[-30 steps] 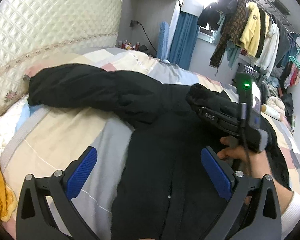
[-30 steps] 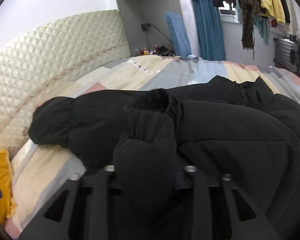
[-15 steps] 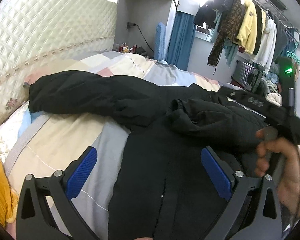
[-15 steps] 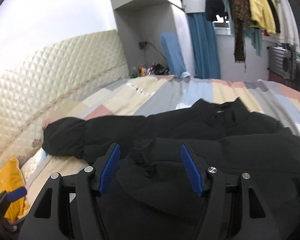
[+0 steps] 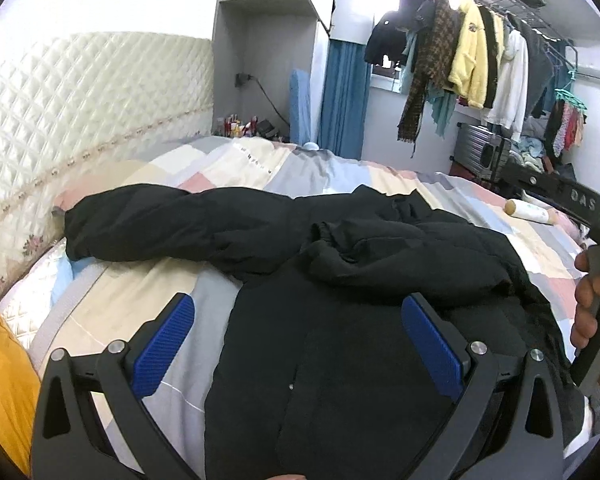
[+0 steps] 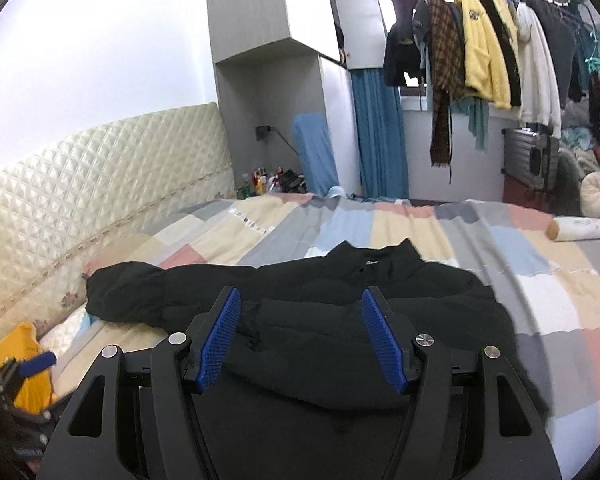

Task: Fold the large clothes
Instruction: 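Lower the sleeve onto the jacket front and open the right tool, then reach the left tool to the other sleeve cuff and grasp it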

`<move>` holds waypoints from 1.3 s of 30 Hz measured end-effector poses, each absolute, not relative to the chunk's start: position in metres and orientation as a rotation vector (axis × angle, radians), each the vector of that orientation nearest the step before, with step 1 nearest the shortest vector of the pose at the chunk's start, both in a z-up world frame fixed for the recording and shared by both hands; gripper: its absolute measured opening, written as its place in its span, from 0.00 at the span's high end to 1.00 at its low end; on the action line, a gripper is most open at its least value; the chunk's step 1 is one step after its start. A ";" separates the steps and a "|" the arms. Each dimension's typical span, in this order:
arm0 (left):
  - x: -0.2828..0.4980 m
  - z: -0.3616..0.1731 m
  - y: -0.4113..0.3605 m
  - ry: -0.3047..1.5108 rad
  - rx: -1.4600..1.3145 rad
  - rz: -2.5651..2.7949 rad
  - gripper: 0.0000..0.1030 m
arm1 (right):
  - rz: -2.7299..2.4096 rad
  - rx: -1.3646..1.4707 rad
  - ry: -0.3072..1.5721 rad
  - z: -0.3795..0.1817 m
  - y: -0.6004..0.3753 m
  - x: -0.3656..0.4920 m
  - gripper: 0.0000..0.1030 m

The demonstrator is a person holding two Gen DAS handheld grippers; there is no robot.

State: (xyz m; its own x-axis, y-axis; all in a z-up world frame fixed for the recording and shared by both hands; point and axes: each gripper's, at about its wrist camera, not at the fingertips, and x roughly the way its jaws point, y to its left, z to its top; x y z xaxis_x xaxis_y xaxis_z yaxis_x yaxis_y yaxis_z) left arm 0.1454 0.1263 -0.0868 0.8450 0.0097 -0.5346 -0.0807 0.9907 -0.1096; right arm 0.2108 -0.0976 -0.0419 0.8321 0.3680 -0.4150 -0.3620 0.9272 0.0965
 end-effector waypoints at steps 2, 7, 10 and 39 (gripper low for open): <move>0.140 -0.085 0.122 0.556 -0.114 0.044 0.00 | 0.371 0.002 0.431 -0.045 -0.110 0.201 0.35; 0.130 -0.081 0.114 0.560 -0.109 0.032 0.00 | 0.340 0.002 0.443 -0.065 -0.144 0.176 0.35; 0.124 -0.077 0.108 0.551 -0.108 0.028 0.00 | 0.329 0.003 0.447 -0.075 -0.161 0.161 0.35; 0.115 -0.082 0.082 0.552 -0.099 -0.009 0.00 | 0.276 0.074 0.438 -0.111 -0.228 0.029 0.18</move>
State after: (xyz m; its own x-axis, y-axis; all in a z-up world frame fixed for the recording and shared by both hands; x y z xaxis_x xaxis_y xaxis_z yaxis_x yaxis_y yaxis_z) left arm 0.1149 0.0817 -0.0818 0.8513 -0.0353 -0.5234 -0.0180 0.9952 -0.0963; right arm 0.0289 -0.2285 -0.1111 0.8692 0.2792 -0.4081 -0.2476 0.9602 0.1296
